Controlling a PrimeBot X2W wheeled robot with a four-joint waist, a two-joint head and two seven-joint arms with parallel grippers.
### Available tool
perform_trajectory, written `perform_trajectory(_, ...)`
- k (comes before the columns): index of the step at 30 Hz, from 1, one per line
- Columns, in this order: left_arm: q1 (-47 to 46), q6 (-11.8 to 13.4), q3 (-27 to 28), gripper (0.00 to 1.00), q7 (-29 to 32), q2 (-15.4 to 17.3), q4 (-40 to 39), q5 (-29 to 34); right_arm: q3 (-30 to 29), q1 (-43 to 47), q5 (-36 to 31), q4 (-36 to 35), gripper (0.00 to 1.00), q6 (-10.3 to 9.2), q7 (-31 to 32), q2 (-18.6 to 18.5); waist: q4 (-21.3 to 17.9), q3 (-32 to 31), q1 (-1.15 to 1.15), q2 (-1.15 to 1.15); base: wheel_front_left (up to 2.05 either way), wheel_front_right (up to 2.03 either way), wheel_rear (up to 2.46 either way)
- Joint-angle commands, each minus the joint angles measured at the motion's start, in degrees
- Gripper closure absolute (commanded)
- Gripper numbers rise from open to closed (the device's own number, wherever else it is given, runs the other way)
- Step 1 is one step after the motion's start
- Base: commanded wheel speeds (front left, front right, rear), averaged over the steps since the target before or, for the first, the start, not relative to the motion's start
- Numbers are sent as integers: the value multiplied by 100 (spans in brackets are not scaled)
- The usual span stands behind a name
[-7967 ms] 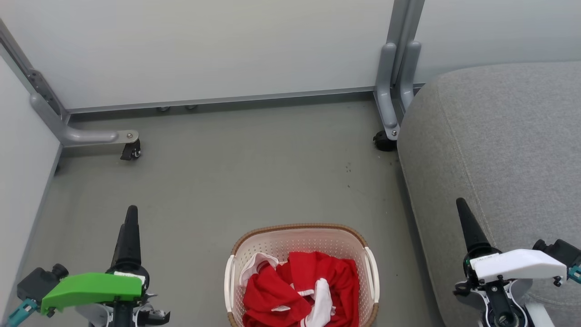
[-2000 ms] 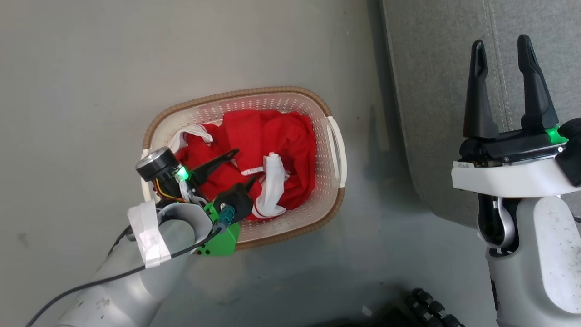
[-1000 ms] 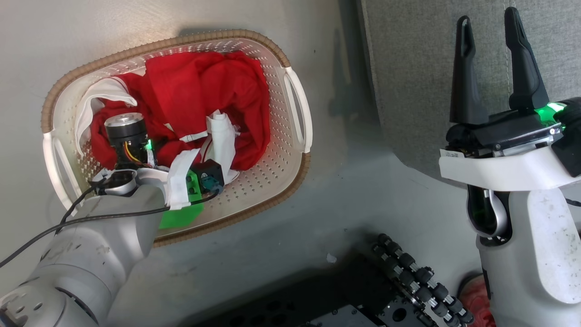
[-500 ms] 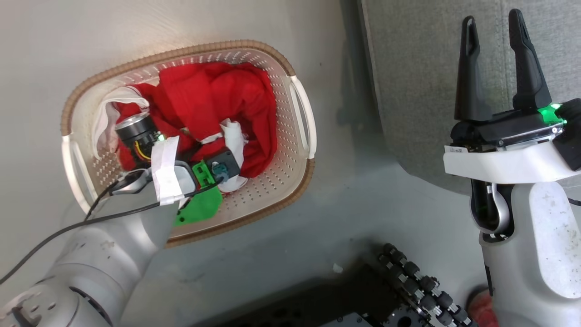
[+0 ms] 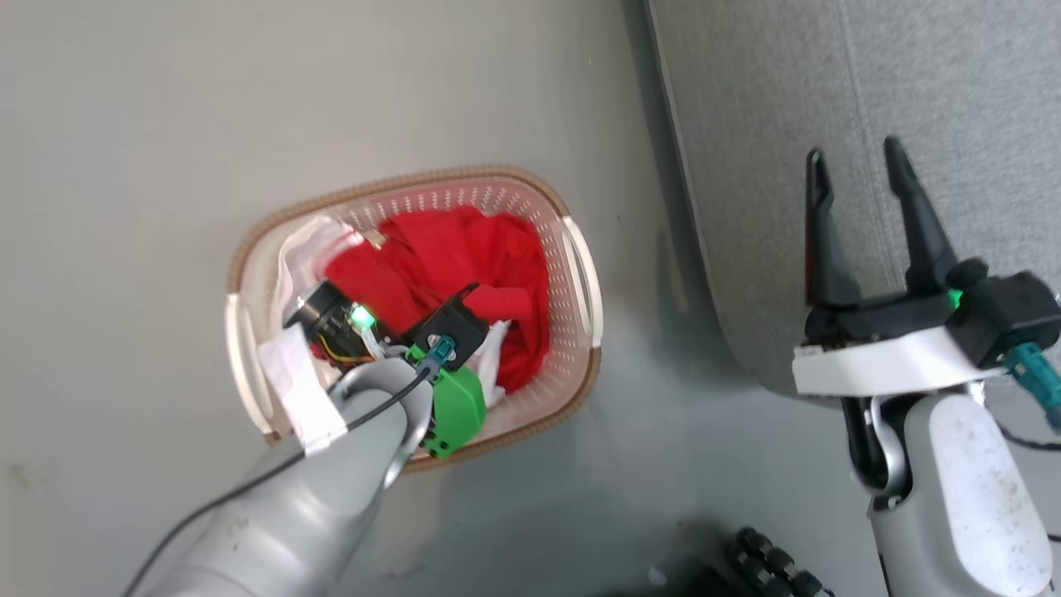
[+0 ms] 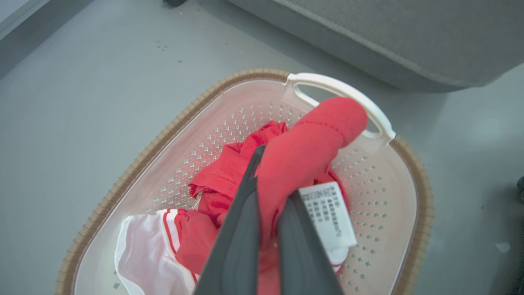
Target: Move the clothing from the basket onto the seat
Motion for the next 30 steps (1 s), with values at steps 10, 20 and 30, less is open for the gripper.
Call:
perform_trajectory(10,1722,412,1031,100,-20,174,-1860,-287,283,902,-74,369,0,-2,-17,-23,738,-2382,0,0,0,0,0)
perform_trajectory(20,2620,332,1698,100,-22,52,-2889,-76,526,1654,-189,583,0,-2,-17,-23,831,-3557,0,0,0,0,0)
perform_trajectory(30,2494,151,2137,100,-22,-145,-3374,-46,659,1863,-223,635,0,-2,-17,-21,792,-3859,0,0,0,0,0)
